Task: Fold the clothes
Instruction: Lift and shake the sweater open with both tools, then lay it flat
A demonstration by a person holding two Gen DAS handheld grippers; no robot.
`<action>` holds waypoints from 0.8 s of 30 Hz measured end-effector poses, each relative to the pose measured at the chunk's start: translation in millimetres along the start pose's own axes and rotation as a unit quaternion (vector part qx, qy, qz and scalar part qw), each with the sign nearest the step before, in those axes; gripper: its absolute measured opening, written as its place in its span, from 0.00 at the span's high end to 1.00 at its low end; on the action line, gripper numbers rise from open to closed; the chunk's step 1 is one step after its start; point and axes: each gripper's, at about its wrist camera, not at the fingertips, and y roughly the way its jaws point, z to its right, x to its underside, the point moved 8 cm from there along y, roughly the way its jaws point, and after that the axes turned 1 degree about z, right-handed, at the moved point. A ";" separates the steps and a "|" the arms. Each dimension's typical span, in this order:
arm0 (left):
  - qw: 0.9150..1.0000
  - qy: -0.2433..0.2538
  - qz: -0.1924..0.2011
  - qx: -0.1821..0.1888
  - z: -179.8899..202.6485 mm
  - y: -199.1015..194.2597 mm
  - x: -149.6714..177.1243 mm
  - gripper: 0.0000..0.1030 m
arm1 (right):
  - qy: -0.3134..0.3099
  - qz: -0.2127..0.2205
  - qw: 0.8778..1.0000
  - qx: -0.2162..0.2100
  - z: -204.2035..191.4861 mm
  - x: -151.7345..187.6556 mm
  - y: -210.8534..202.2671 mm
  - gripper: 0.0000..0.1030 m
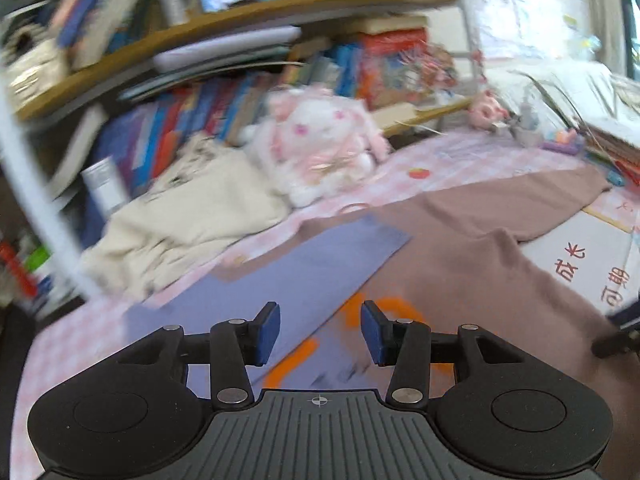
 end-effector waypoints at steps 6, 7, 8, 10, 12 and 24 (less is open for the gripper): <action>0.995 0.092 -0.016 -0.029 52.2 65.1 -23.7 0.57 | -0.047 0.011 0.999 -0.006 16.3 -1.5 -1.7 0.91; 0.994 0.101 -0.017 -0.032 60.0 74.1 -27.7 0.57 | -0.054 0.014 0.998 -0.003 20.1 -2.0 -2.9 0.91; 0.993 0.105 -0.024 -0.038 65.1 81.9 -30.0 0.57 | -0.063 0.020 0.998 0.004 24.5 -3.7 -6.2 0.91; 0.992 0.112 -0.039 -0.049 74.3 97.1 -34.0 0.57 | -0.069 0.025 0.997 -0.006 32.8 -5.9 -9.8 0.91; 0.992 0.105 -0.045 -0.058 79.0 106.4 -38.5 0.57 | -0.070 0.018 0.997 -0.028 38.2 -5.9 -9.1 0.91; 0.986 0.113 -0.064 -0.110 86.3 134.9 -43.4 0.95 | -0.076 -0.006 0.990 -0.120 37.7 0.1 -1.3 0.91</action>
